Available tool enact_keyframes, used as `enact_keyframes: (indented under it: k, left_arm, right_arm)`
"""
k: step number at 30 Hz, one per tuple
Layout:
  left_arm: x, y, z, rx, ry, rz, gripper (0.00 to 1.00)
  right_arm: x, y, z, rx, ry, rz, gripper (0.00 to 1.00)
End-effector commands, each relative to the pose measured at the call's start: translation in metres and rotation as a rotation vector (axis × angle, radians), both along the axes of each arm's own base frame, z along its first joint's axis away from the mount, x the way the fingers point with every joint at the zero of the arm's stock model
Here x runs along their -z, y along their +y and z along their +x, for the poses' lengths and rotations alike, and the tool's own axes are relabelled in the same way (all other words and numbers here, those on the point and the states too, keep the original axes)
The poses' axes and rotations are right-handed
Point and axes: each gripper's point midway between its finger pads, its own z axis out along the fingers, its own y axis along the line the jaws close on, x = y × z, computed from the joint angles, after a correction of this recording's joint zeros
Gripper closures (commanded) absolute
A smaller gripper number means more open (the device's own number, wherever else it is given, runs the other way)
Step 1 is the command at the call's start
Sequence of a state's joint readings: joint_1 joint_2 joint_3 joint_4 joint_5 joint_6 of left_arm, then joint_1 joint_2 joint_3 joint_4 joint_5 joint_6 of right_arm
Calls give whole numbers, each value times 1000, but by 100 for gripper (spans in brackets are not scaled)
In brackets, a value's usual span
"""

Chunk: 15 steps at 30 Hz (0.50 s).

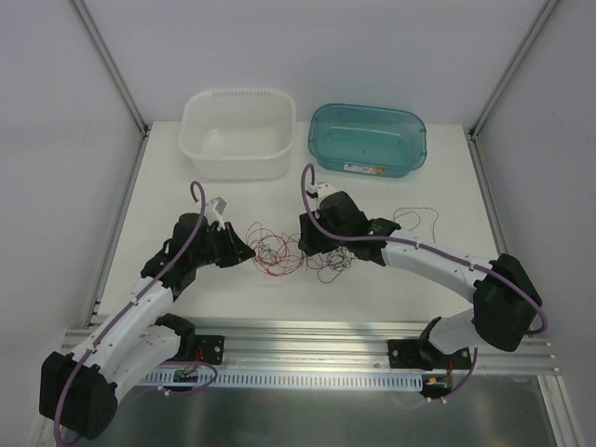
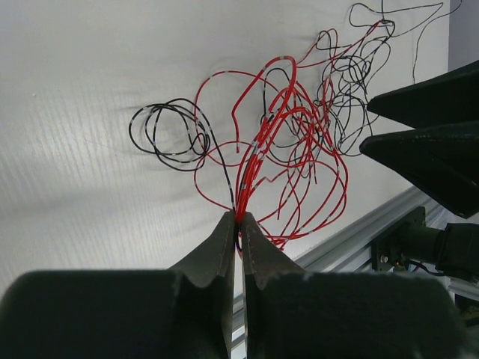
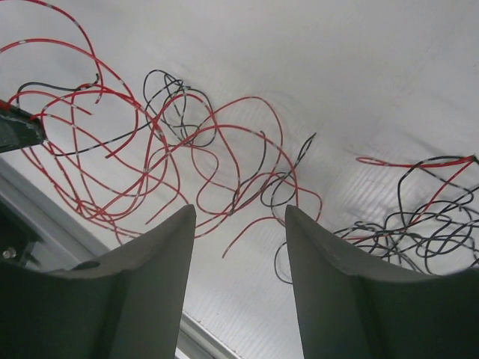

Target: Untangle the cables

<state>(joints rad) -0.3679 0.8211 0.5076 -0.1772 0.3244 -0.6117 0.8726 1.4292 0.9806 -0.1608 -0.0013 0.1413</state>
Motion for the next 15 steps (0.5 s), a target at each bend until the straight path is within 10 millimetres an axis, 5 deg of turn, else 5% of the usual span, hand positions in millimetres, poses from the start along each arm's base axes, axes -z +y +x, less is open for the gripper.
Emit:
enact_keyframes:
  k: [1, 11, 13, 14, 15]
  left_arm:
    - [-12, -4, 4, -7, -44, -30, 100]
    - [-15, -5, 2, -4, -53, -41, 100]
    - [-13, -3, 2, -8, -51, -35, 100]
    - [-11, -2, 1, -12, -49, -31, 100]
    - [-7, 0, 1, -21, -40, -21, 100]
  right_arm:
    - [-9, -6, 22, -2, -94, -84, 46]
    - [45, -3, 39, 10, -19, -162, 54]
    - [47, -6, 44, 30, -31, -171, 63]
    - [47, -8, 44, 38, -37, -175, 81]
    - [46, -14, 45, 50, -48, -188, 87]
